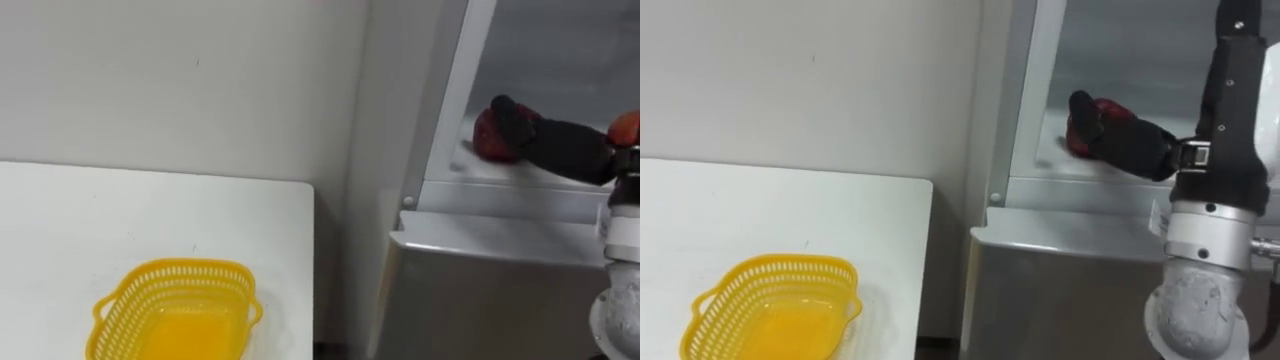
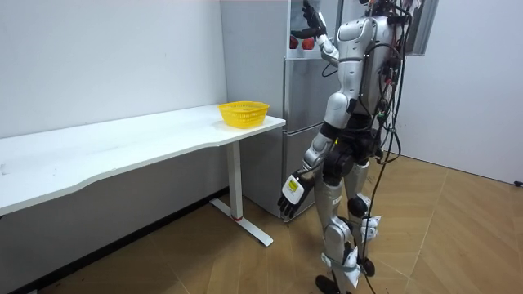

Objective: Retrieve from the upper fridge

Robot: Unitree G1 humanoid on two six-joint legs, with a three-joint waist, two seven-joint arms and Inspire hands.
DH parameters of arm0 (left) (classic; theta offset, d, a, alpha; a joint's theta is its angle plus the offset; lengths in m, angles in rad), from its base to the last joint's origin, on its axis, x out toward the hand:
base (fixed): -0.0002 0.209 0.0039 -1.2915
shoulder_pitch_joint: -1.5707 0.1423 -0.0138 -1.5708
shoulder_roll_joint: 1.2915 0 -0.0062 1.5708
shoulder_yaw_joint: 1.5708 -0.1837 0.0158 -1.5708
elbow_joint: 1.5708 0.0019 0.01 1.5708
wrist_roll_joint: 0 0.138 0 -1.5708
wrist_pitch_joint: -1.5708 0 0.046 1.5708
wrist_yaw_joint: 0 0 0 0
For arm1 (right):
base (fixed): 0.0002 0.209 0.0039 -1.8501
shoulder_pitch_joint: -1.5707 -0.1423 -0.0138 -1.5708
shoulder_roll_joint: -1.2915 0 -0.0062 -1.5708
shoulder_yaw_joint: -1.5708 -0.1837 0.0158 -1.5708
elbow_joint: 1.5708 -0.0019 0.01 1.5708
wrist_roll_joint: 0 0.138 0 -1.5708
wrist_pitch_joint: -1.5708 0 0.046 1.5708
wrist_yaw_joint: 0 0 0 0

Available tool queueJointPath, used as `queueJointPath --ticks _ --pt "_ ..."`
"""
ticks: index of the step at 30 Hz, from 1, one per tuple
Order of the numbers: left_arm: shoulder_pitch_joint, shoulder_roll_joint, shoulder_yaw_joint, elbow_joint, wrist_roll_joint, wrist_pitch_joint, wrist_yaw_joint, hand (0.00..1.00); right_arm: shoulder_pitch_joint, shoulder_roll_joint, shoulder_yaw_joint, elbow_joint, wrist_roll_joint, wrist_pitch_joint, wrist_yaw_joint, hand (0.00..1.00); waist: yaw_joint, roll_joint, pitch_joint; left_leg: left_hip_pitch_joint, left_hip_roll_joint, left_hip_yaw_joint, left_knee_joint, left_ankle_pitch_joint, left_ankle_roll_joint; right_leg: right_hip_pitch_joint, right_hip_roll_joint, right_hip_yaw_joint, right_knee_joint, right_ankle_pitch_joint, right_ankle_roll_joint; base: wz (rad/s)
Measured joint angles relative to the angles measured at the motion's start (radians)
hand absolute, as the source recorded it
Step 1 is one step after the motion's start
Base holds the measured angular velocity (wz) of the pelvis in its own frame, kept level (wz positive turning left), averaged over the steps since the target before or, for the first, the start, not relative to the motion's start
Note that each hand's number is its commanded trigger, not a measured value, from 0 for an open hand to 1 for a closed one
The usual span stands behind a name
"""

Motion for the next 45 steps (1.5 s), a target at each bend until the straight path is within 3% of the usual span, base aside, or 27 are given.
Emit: queueJointPath --ticks 6,12,24,32,40,45 --pt "0.022 0.013 -0.002 -0.002 0.000 0.025 -0.001 0.00 -0.031 -0.007 0.028 0.075 0.059 0.012 0.035 0.00 -0.005 -0.006 -0.0020 -0.002 0.000 -0.002 0.000 0.000 0.000 0.002 -0.001 -0.008 -0.001 0.000 0.000 0.02" --pt "0.029 0.020 -0.012 -0.004 0.001 0.042 -0.002 0.00 -0.067 -0.040 0.028 0.192 0.090 0.022 0.079 0.00 -0.005 -0.014 -0.0045 0.000 -0.002 -0.002 0.000 0.000 0.000 0.013 -0.003 -0.017 -0.014 0.000 0.000 0.04" --pt "0.027 0.025 -0.012 -0.004 0.001 0.048 -0.032 0.00 -0.079 -0.079 0.029 0.227 0.091 0.023 0.158 0.00 -0.004 -0.014 -0.0040 0.002 -0.001 -0.006 0.000 0.000 0.000 0.017 -0.003 -0.019 -0.014 0.000 0.000 0.00" --pt "0.024 0.024 0.000 -0.025 0.042 0.063 -0.037 0.00 -0.103 -0.115 0.028 0.266 0.100 0.044 0.254 0.00 -0.006 -0.018 -0.0021 0.000 -0.001 -0.006 0.000 0.000 0.000 0.016 -0.003 -0.020 -0.014 0.000 0.000 0.00" --pt "0.023 0.034 0.003 -0.043 0.051 0.112 -0.048 0.00 -0.114 -0.119 0.029 0.274 0.180 0.130 0.391 0.00 -0.007 -0.036 -0.0070 0.006 -0.001 -0.001 0.002 0.000 0.000 0.022 -0.003 -0.017 -0.014 0.000 0.000 -0.01" --pt "0.036 0.032 0.019 -0.046 0.085 0.139 -0.048 0.00 -0.114 -0.123 0.025 0.321 0.329 0.153 0.465 0.00 -0.013 -0.037 -0.0072 0.007 -0.003 0.001 0.006 0.000 0.000 0.031 -0.005 -0.016 -0.014 0.000 0.000 0.00"
